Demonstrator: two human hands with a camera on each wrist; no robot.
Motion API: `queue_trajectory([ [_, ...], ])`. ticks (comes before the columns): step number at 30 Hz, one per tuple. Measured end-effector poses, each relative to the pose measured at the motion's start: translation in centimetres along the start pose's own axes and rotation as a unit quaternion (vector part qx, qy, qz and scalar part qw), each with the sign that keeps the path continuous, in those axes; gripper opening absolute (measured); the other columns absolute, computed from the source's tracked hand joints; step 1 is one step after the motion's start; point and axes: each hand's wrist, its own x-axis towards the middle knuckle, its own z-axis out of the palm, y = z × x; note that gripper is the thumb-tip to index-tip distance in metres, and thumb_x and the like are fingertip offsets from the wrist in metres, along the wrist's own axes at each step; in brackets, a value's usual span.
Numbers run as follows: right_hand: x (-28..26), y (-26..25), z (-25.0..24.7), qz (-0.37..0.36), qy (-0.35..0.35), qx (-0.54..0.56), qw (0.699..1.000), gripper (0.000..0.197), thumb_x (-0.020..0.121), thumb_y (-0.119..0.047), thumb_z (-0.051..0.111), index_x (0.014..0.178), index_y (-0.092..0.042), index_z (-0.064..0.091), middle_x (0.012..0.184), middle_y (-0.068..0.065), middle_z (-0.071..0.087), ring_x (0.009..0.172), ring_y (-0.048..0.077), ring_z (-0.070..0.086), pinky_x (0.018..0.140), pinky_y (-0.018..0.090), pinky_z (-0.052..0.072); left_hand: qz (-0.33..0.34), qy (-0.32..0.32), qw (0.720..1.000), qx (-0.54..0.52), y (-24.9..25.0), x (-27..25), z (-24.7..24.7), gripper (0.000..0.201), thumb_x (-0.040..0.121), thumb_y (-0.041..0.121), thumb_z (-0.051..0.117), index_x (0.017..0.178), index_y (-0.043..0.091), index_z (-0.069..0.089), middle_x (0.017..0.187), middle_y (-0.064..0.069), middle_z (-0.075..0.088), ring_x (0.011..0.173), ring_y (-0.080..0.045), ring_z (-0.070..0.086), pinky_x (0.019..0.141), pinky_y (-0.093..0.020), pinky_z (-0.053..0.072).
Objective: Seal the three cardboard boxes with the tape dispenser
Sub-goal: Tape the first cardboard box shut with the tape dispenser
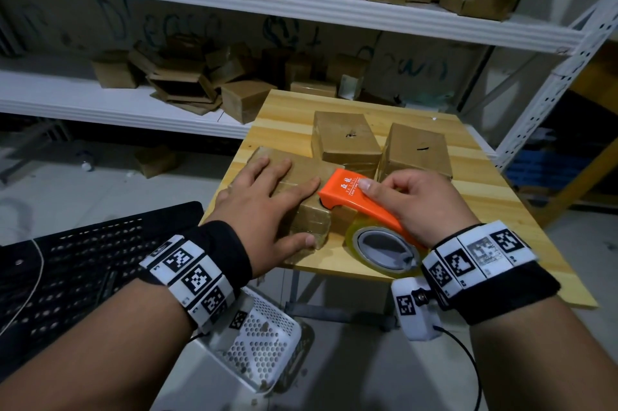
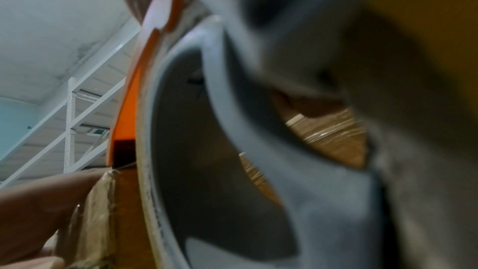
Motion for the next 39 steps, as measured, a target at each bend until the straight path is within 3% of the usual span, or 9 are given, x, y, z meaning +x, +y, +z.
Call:
queue_trajectory([
  [7,-0.2,0.0,-0.1,0.000,-0.004,-0.004,1.000,0.046,0.086,-0.070,0.063,0.084,-0.026,0.073,0.080,-0.004,0.075,0.072,0.014,0.074,0.069,0.034,0.060,-0.015,0.002,0.999,-0.053,-0.1,0.3,-0.2,0.063,0.089,0.074,0.027,0.150,0.061,0.020,0.168,0.011,0.011,0.154,-0.017,-0.005,0.118,-0.059,0.025],
  [12,-0.4,0.0,-0.7,0.001,0.005,0.000,1.000,0.046,0.081,-0.072,0.067,0.083,-0.026,0.073,0.083,-0.006,0.074,0.075,0.014,0.073,0.071,0.037,0.062,-0.015,0.016,0.997,-0.072,-0.5,0.8,0.3,0.076,0.074,0.082,0.006,0.146,0.064,0.025,0.166,0.011,0.018,0.154,-0.018,0.001,0.115,-0.061,0.030],
  [15,-0.5,0.4,-1.4,0.013,-0.002,0.001,1.000,0.047,0.079,-0.072,0.069,0.083,-0.026,0.074,0.083,-0.004,0.076,0.075,0.015,0.074,0.078,0.043,0.063,-0.012,0.013,0.997,-0.070,-0.6,0.9,0.5,0.073,0.078,0.085,0.007,0.146,0.064,0.022,0.167,0.011,0.018,0.154,-0.019,0.001,0.116,-0.061,0.028],
  [19,-0.8,1.5,-2.6,0.035,0.000,0.021,0.999,0.046,0.077,-0.070,0.072,0.082,-0.024,0.075,0.079,-0.001,0.077,0.071,0.018,0.076,0.078,0.046,0.064,-0.008,0.016,0.998,-0.067,-0.7,0.8,0.7,0.071,0.076,0.083,0.006,0.145,0.066,0.017,0.167,0.010,0.019,0.154,-0.020,0.002,0.116,-0.061,0.029],
  [26,-1.1,1.8,-3.2,0.025,-0.008,0.025,0.999,0.042,0.079,-0.065,0.073,0.083,-0.024,0.076,0.078,-0.002,0.078,0.068,0.016,0.076,0.072,0.039,0.064,-0.032,-0.006,0.999,-0.027,0.3,0.6,-0.1,0.065,0.083,0.078,0.012,0.147,0.066,0.017,0.167,0.014,0.013,0.155,-0.018,0.000,0.118,-0.060,0.025],
  [30,-1.1,2.1,-3.5,0.018,-0.017,0.018,1.000,0.042,0.079,-0.065,0.073,0.084,-0.024,0.076,0.079,-0.001,0.078,0.072,0.018,0.076,0.074,0.039,0.062,-0.027,-0.014,0.999,-0.040,0.6,0.4,-0.6,0.071,0.076,0.080,0.009,0.145,0.066,0.019,0.168,0.013,0.013,0.155,-0.019,-0.001,0.120,-0.056,0.023],
  [35,-1.3,2.7,-4.4,0.026,-0.015,0.008,1.000,0.040,0.079,-0.063,0.075,0.082,-0.022,0.077,0.078,-0.002,0.077,0.070,0.017,0.075,0.067,0.033,0.059,-0.023,-0.017,0.998,-0.051,0.6,0.4,-0.7,0.068,0.078,0.076,0.012,0.145,0.065,0.018,0.168,0.012,0.013,0.155,-0.019,-0.002,0.121,-0.055,0.022],
  [39,-1.4,2.8,-4.5,0.026,-0.029,-0.001,0.999,0.041,0.076,-0.065,0.075,0.084,-0.024,0.077,0.080,-0.004,0.078,0.072,0.016,0.076,0.070,0.035,0.059,-0.027,-0.018,0.998,-0.050,0.8,0.4,-0.7,0.065,0.083,0.071,0.019,0.147,0.063,0.021,0.168,0.011,0.014,0.155,-0.019,-0.002,0.121,-0.056,0.022],
])
